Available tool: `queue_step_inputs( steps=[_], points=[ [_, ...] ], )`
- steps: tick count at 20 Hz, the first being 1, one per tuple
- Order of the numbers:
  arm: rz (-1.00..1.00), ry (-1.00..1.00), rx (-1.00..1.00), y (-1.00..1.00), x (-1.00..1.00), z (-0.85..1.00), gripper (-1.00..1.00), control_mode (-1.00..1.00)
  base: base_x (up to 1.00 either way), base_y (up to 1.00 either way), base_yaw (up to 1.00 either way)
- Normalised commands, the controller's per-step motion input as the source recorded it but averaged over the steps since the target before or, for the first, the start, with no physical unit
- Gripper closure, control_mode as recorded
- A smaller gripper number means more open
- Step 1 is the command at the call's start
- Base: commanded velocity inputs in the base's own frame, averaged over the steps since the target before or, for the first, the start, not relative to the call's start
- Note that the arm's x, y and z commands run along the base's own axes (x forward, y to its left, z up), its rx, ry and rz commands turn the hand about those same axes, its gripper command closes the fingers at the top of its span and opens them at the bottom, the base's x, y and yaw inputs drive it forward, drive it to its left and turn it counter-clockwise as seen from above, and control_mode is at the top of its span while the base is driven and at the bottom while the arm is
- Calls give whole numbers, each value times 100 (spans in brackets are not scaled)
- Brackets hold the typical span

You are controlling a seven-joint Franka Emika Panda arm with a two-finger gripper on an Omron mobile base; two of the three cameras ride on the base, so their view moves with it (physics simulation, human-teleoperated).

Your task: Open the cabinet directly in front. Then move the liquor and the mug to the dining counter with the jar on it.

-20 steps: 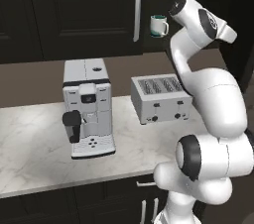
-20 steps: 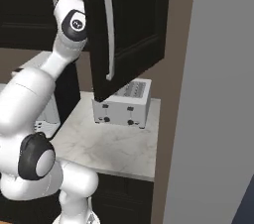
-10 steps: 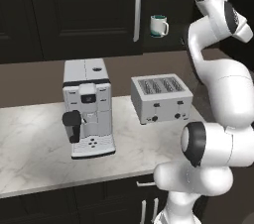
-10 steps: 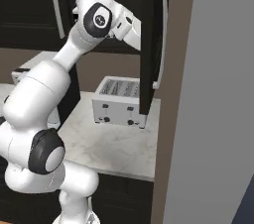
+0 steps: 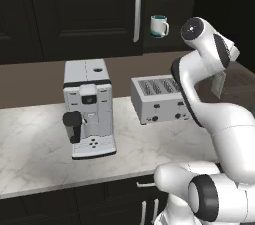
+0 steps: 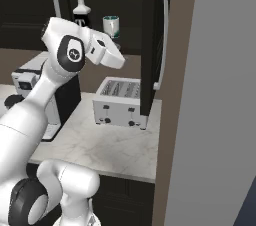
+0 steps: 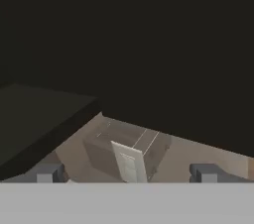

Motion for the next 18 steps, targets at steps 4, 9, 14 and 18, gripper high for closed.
queue_step_inputs(
  steps=[4, 9, 14, 18],
  points=[
    [58, -29, -21, 69, -29, -30, -100, -100, 0, 0, 0],
    [52, -33, -13, 65, -34, 4, -100, -100, 0, 0, 0],
    [43, -33, -11, 66, -41, 29, -100, -100, 0, 0, 0],
    [26, -21, -12, 79, -13, 46, -100, -100, 0, 0, 0]
  ],
)
